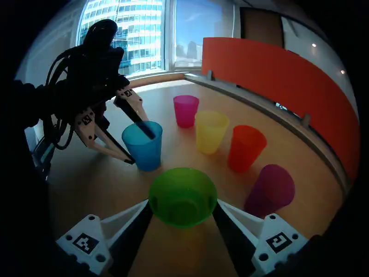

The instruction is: Pour water

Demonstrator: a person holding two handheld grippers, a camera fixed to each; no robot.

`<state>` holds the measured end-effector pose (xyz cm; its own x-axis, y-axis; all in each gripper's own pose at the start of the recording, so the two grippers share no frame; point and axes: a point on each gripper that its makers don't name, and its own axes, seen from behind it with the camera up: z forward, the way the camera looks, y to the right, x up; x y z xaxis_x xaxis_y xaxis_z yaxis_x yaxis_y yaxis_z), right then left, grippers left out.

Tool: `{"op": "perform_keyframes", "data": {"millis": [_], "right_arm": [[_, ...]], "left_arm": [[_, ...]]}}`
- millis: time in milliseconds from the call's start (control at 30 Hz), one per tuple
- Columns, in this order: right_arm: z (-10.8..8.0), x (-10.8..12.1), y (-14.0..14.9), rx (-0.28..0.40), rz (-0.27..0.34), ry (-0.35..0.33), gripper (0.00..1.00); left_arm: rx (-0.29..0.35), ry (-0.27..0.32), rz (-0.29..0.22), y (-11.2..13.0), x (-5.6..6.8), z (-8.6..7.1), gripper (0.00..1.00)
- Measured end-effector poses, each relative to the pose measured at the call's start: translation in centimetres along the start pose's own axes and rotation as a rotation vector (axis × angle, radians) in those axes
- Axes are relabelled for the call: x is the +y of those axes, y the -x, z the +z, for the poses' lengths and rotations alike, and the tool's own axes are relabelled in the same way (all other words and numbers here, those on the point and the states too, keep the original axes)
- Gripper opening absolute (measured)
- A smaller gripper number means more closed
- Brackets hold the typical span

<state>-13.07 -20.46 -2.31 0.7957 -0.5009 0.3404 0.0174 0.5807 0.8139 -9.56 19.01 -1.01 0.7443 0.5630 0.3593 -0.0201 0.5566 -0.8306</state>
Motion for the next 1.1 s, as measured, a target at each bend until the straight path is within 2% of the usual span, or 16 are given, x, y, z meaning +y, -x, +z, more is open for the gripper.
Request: {"op": "perform_keyframes", "data": {"millis": [67,200,300,567,800,1100], "right_arm": [[0.0,0.0,0.0,0.000,0.001,0.002,0.90],[-0.2,-0.1,0.3,-0.002,0.001,0.006,0.95],[-0.4,-0.1,0.5,-0.004,0.008,0.011,1.00],[-1.8,0.0,1.2,-0.001,0.028,0.028,1.00],[-4.1,0.2,2.5,0.004,0.044,0.077,1.00],[-7.1,0.5,2.9,0.067,0.109,0.149,1.00]], "left_arm": [[-0.004,-0.001,0.004,0.2,0.1,0.0,0.88],[-0.010,-0.003,0.005,0.4,0.2,-0.2,0.98],[-0.015,-0.005,0.005,0.7,0.2,-0.4,0.99],[-0.024,-0.031,-0.002,1.7,-0.1,-1.5,0.99],[0.009,-0.083,-0.034,2.2,-0.7,-3.9,0.99],[0.081,-0.173,-0.077,2.6,-0.7,-7.2,0.99]]}}
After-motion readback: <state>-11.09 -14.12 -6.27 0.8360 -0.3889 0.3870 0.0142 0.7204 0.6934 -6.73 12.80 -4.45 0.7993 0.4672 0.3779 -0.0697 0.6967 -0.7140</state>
